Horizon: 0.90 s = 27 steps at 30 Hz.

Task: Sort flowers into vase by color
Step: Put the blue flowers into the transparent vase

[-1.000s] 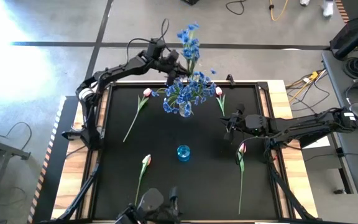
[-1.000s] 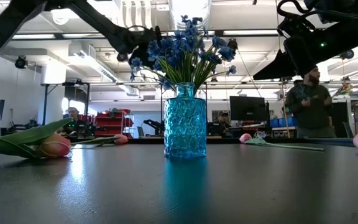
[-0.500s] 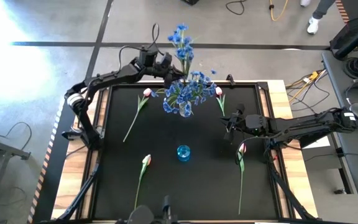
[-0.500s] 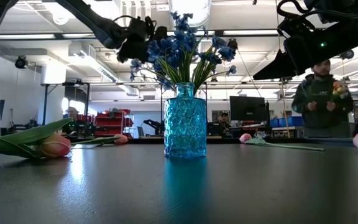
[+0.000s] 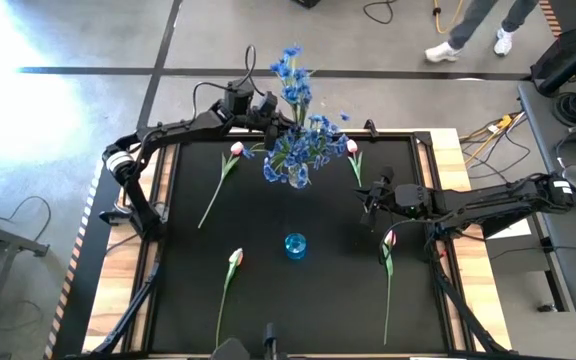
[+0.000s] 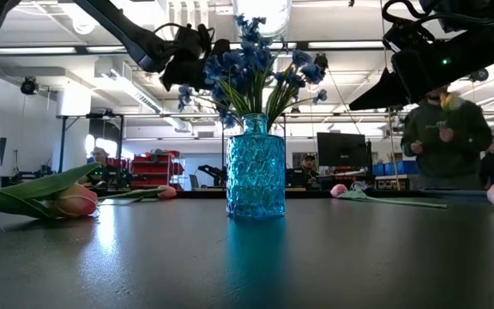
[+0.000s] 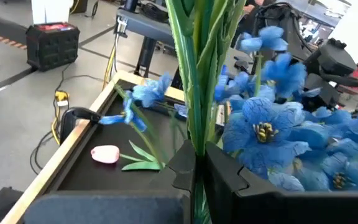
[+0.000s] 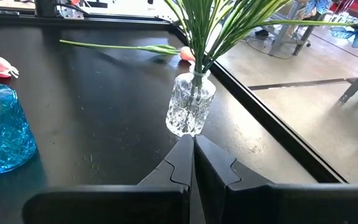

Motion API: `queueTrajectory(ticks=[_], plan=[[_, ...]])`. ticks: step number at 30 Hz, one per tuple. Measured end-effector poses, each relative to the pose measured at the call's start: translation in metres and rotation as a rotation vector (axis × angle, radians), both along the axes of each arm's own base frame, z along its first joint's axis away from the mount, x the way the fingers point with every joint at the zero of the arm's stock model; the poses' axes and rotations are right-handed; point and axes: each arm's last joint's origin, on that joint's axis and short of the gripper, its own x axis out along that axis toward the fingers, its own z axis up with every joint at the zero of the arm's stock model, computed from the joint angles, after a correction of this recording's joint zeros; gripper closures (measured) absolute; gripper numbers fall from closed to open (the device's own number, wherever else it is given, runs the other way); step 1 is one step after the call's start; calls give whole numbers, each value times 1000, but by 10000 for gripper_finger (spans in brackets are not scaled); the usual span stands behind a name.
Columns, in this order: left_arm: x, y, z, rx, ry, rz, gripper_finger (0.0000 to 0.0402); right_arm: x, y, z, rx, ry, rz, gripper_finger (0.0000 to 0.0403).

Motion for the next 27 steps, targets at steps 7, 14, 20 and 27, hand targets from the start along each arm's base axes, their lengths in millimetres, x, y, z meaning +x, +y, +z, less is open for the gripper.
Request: queueTrajectory(ticks=[7, 14, 20, 27], plan=[[3, -8, -9, 16, 13, -26, 400, 0, 0, 0, -2, 1, 0, 394], [4, -12, -14, 43, 17, -42, 400, 0, 0, 0, -2, 1, 1, 394], [7, -16, -14, 91, 12, -64, 400, 0, 0, 0, -3, 2, 1, 394], [8, -18, -14, 111, 10, -77, 390, 0, 0, 0, -4, 3, 1, 394]])
